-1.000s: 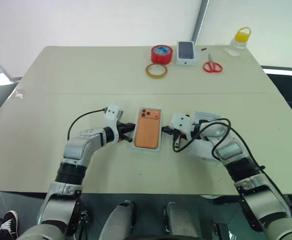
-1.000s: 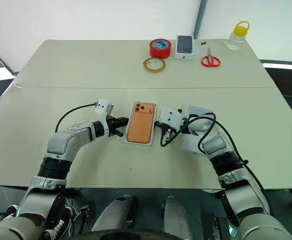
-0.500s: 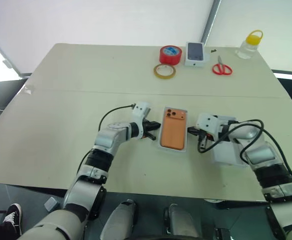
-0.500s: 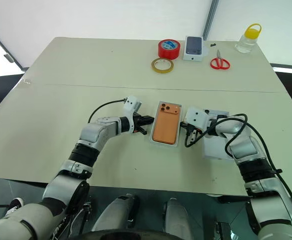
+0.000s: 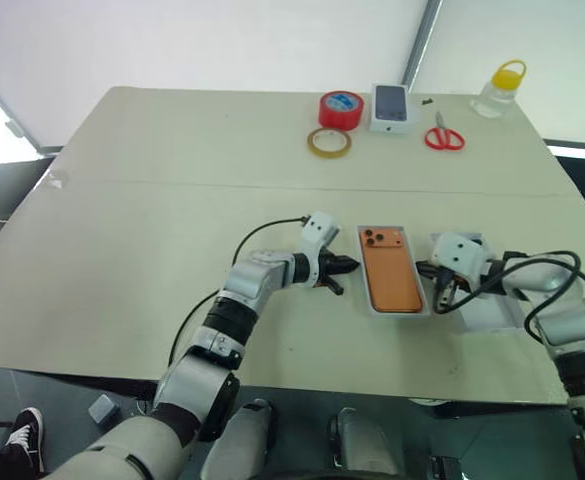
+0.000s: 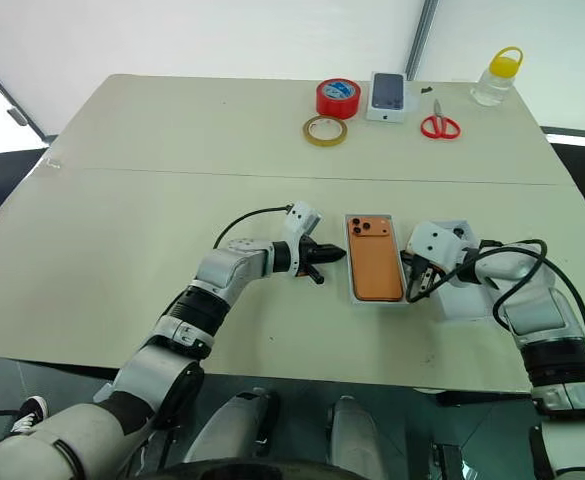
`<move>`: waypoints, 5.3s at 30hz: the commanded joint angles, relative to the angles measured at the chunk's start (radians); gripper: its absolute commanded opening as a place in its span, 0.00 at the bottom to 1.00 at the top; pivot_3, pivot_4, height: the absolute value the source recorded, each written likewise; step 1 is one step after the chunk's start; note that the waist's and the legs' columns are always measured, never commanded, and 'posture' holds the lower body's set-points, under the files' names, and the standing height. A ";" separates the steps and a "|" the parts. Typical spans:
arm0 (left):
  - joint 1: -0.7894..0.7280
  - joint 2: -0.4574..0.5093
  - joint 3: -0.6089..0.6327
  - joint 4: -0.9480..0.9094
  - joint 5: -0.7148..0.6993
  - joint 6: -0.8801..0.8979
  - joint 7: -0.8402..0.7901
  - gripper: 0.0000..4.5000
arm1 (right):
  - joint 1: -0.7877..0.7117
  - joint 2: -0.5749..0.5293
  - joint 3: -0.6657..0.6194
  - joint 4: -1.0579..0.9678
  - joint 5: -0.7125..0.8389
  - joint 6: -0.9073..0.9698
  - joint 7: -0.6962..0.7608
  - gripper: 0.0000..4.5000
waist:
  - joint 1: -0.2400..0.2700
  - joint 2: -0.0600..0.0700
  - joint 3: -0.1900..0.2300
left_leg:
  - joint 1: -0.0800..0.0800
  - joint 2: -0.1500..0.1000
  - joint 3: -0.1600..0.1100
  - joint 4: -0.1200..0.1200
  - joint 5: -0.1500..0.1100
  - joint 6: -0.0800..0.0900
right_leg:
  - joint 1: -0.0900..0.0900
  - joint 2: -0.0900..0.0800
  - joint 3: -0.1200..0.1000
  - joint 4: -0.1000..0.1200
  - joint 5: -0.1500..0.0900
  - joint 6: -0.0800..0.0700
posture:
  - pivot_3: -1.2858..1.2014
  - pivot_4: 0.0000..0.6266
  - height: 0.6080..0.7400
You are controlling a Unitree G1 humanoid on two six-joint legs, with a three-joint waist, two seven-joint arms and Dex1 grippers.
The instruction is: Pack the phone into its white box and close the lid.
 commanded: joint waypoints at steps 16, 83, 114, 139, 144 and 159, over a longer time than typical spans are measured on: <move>-0.025 -0.031 -0.029 -0.034 -0.005 -0.001 -0.057 0.02 | 0.002 -0.006 0.002 -0.023 0.010 -0.038 0.013 0.00 | -0.002 0.000 0.000 | 0.000 0.000 0.000 0.000 0.000 0.000 | 0.000 0.000 0.000 0.000 0.000 0.000 | 0.52 0.24 1.00; 0.324 0.573 0.248 -0.549 -0.290 -0.142 -0.252 0.98 | -0.060 0.008 -0.206 -0.174 0.179 0.454 -0.204 0.88 | -0.031 0.002 0.001 | 0.000 0.002 0.001 0.000 -0.001 0.002 | -0.004 0.000 0.003 0.004 0.001 -0.001 | 0.52 0.24 1.00; 0.444 0.668 0.249 -0.597 -0.298 -0.409 -0.472 0.98 | -0.263 -0.074 -0.103 -0.385 0.371 1.518 -0.431 0.88 | -0.033 0.006 0.003 | -0.001 0.003 0.001 -0.002 -0.003 0.006 | -0.006 0.000 0.003 0.003 0.001 -0.002 | 0.52 0.24 1.00; 0.506 0.624 0.236 -0.673 -0.304 -0.392 -0.390 0.98 | -0.368 -0.059 0.041 -0.239 0.402 1.523 -0.529 0.88 | -0.034 0.006 0.003 | -0.001 0.003 0.002 -0.002 -0.003 0.006 | -0.006 0.000 0.003 0.004 0.001 -0.002 | 0.52 0.24 1.00; 0.524 0.622 0.236 -0.697 -0.309 -0.381 -0.374 0.98 | -0.358 -0.049 0.046 -0.244 0.407 1.523 -0.546 0.88 | -0.034 0.006 0.003 | -0.001 0.003 0.002 -0.002 -0.003 0.006 | -0.006 0.000 0.003 0.003 0.001 -0.002 | 0.52 0.24 1.00; 0.531 0.618 0.232 -0.713 -0.320 -0.362 -0.347 0.99 | -0.350 -0.016 0.015 -0.232 0.404 1.523 -0.604 0.02 | -0.036 0.006 0.003 | -0.001 0.003 0.002 -0.002 -0.003 0.006 | -0.006 0.000 0.003 0.003 0.001 -0.002 | 0.52 0.24 1.00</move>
